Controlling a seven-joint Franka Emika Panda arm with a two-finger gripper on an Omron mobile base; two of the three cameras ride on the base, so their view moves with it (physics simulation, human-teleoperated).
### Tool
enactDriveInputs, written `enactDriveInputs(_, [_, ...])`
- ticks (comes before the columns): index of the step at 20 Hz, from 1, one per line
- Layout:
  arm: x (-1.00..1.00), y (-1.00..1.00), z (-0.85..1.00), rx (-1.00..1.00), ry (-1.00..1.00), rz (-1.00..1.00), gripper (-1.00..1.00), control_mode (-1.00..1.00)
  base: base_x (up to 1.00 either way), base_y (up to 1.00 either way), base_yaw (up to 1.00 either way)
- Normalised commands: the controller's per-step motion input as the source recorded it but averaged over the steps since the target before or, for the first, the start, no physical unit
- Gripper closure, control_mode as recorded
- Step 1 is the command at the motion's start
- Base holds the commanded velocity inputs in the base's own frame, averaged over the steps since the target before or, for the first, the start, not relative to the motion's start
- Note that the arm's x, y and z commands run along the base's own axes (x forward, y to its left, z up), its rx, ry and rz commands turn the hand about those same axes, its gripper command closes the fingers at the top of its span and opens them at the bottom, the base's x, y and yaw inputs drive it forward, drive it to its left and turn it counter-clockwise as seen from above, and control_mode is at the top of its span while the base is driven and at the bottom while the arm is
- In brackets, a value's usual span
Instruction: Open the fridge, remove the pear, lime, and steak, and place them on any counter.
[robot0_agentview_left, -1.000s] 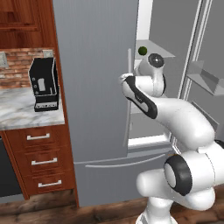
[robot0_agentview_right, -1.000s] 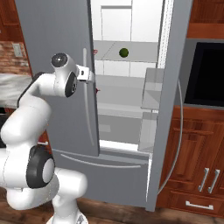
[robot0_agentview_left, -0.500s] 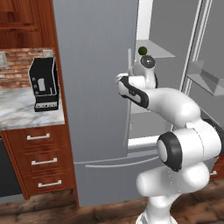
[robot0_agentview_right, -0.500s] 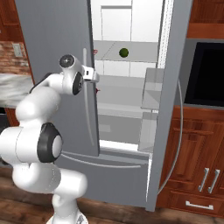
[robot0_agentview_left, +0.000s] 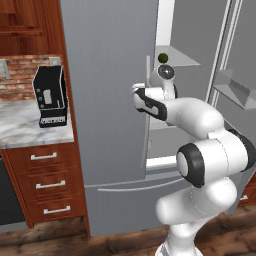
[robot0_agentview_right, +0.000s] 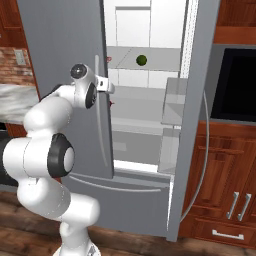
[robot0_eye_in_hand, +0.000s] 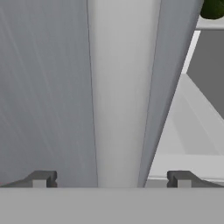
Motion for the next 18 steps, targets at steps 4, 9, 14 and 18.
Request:
enactDriveInputs(4, [0.26, 0.0, -0.11, 0.0, 0.0, 0.0, 1.0, -1.0, 0.0, 0.0, 0.0])
enactDriveInputs(9, [0.0, 0.0, 0.0, 0.0, 0.0, 0.0, 1.0, -1.0, 0.0, 0.0, 0.0])
enactDriveInputs(14, [0.0, 0.0, 0.0, 0.0, 0.0, 0.0, 1.0, -1.0, 0.0, 0.0, 0.0])
enactDriveInputs(18, [0.0, 0.0, 0.0, 0.0, 0.0, 0.0, 1.0, -1.0, 0.0, 0.0, 0.0])
